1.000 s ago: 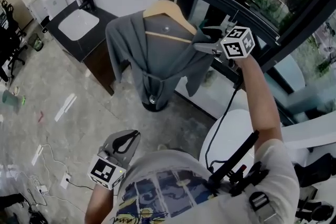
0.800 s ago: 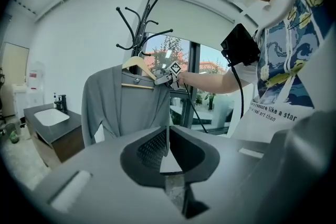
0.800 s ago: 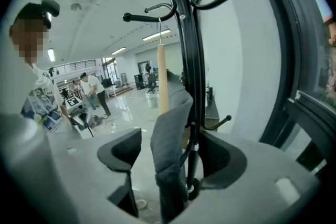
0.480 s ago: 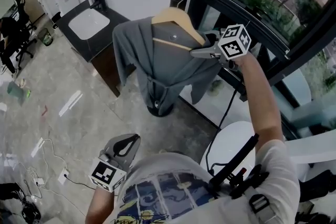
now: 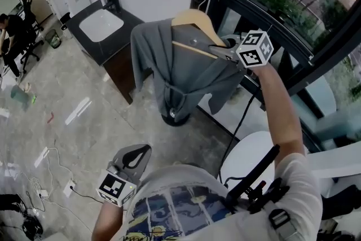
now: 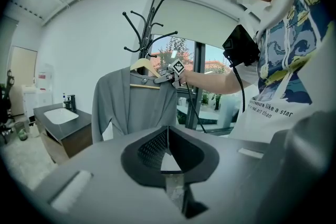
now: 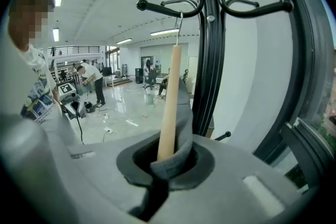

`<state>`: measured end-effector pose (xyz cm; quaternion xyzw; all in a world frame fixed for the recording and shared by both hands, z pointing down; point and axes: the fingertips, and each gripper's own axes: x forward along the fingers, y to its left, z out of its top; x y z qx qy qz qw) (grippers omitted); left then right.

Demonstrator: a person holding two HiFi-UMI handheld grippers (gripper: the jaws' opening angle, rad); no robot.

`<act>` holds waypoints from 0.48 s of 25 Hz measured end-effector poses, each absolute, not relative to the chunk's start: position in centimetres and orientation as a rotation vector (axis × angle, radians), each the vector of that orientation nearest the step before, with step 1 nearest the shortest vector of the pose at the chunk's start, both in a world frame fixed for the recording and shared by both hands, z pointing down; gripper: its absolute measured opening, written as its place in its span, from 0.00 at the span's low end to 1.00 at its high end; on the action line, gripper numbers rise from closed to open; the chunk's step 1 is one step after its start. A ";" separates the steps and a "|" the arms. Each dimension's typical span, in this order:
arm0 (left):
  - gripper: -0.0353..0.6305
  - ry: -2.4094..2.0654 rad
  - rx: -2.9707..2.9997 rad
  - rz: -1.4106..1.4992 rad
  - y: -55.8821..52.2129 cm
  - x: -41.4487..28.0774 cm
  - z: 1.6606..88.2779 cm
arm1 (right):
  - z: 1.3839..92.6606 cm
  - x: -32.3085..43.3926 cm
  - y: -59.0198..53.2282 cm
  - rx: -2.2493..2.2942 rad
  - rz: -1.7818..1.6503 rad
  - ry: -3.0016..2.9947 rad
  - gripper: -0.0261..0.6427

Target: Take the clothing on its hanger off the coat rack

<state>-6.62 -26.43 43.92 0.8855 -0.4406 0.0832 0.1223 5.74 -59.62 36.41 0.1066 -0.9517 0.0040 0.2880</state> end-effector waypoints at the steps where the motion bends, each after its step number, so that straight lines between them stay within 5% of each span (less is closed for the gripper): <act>1: 0.07 -1.287 2.582 0.243 -26.3 -6.9 43.9 | 36.3 5.9 -59.6 0.309 0.002 -2.536 0.05; 12: 0.07 -1.266 2.616 0.219 -23.9 -8.8 43.9 | 35.1 7.1 -57.8 0.450 0.017 -2.504 0.05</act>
